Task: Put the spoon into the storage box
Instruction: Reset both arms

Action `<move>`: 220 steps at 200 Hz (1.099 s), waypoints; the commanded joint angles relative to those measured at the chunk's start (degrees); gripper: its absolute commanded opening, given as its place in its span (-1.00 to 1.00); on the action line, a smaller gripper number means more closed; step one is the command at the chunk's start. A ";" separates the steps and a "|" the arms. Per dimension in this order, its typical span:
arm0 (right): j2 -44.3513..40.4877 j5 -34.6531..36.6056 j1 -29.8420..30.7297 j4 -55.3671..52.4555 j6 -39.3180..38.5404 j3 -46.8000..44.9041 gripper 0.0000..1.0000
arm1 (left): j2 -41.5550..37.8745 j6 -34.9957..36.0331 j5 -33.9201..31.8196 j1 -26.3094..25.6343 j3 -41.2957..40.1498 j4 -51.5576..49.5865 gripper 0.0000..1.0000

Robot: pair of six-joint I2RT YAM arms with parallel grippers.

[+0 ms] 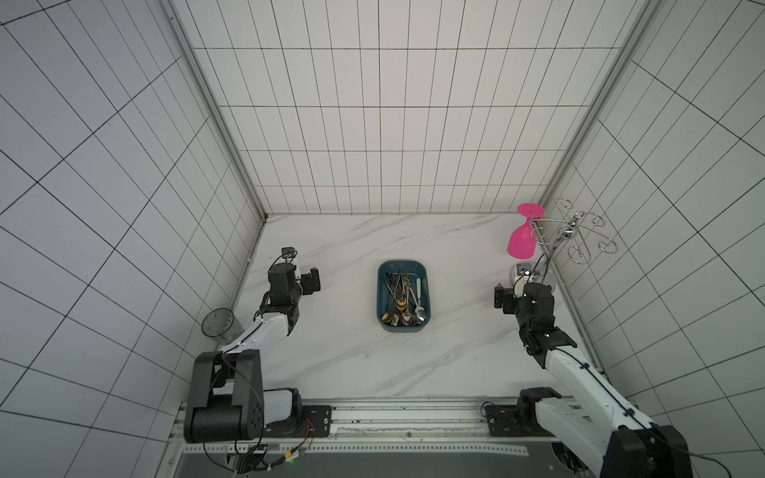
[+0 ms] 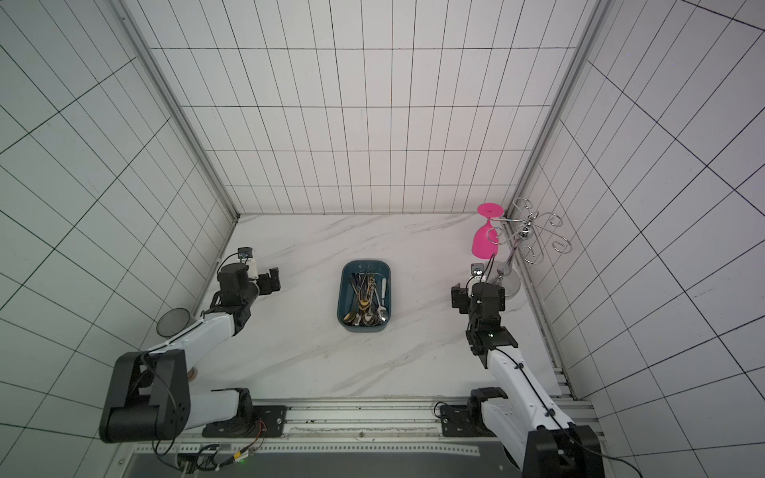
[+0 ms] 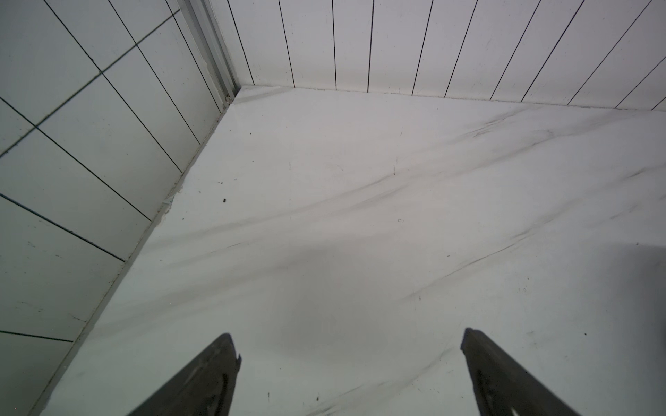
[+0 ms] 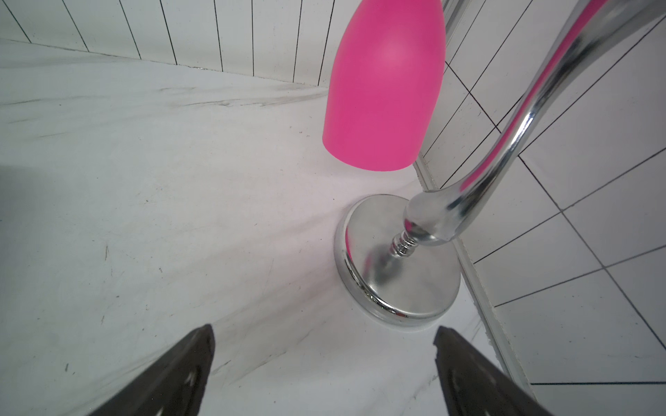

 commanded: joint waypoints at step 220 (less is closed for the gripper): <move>11.34 -4.36 -2.06 18.24 1.82 -2.57 0.97 | 12.89 -3.09 -5.85 -2.48 -4.40 28.72 0.98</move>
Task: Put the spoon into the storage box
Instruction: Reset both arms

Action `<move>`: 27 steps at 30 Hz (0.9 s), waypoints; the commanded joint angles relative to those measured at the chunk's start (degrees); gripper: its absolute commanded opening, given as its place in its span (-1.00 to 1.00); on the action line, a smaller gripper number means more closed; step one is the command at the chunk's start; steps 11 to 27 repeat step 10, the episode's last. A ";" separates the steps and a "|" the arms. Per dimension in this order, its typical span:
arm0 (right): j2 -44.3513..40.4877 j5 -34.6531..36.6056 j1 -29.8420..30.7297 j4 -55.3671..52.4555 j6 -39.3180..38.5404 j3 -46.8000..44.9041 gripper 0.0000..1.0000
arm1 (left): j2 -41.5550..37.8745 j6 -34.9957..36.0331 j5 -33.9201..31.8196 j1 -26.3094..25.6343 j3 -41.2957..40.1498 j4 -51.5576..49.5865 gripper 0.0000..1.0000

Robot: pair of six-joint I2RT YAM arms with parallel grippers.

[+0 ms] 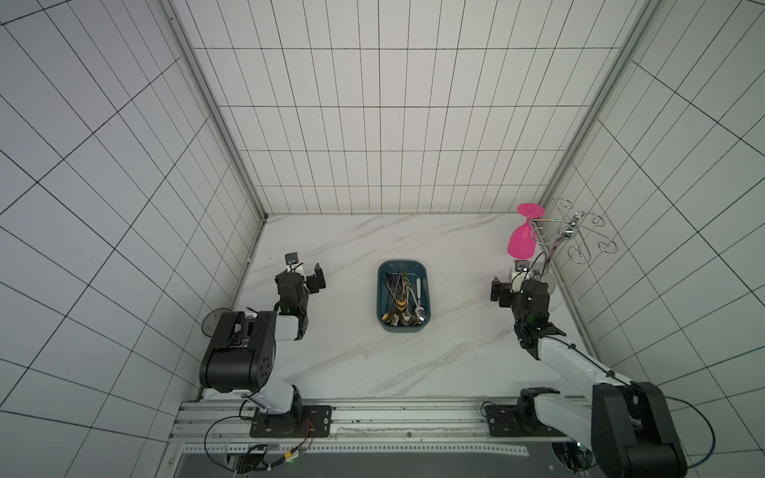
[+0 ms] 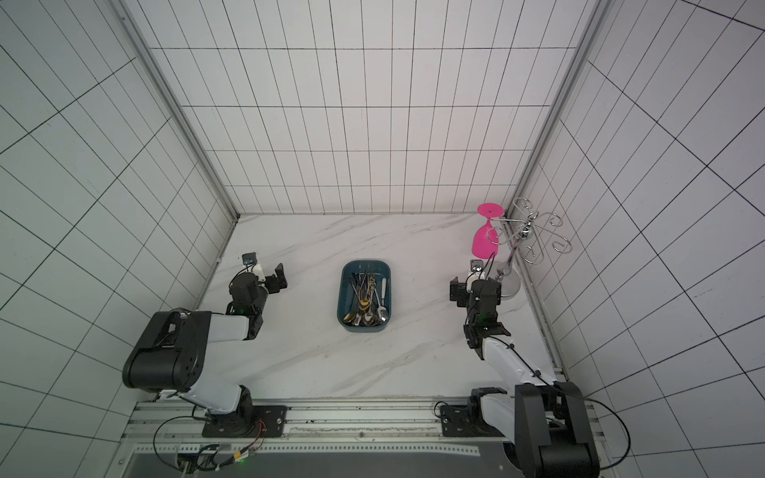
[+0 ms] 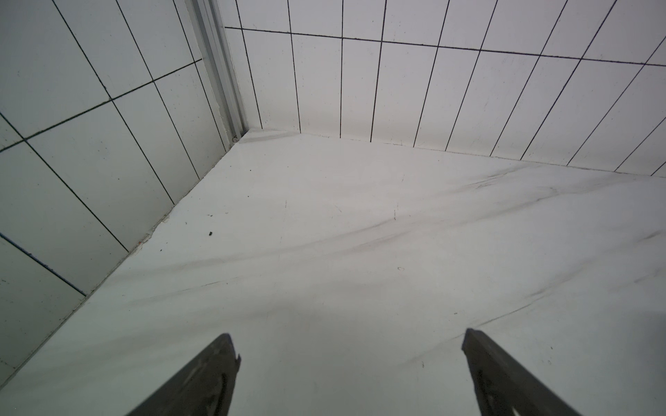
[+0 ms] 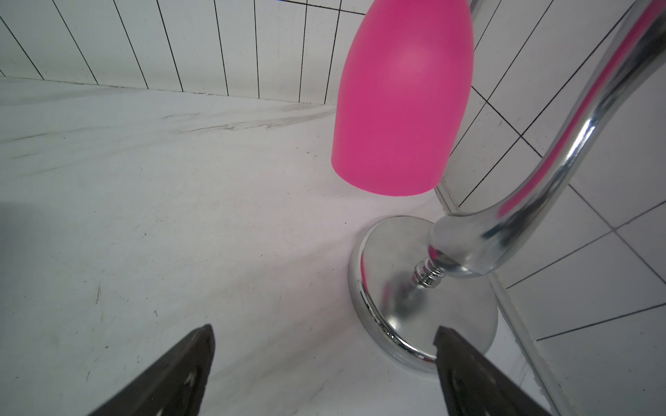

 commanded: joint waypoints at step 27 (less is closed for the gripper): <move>0.96 -1.47 -0.47 4.94 1.46 -1.40 0.97 | -0.90 -1.19 -2.47 -0.40 0.62 -0.59 0.98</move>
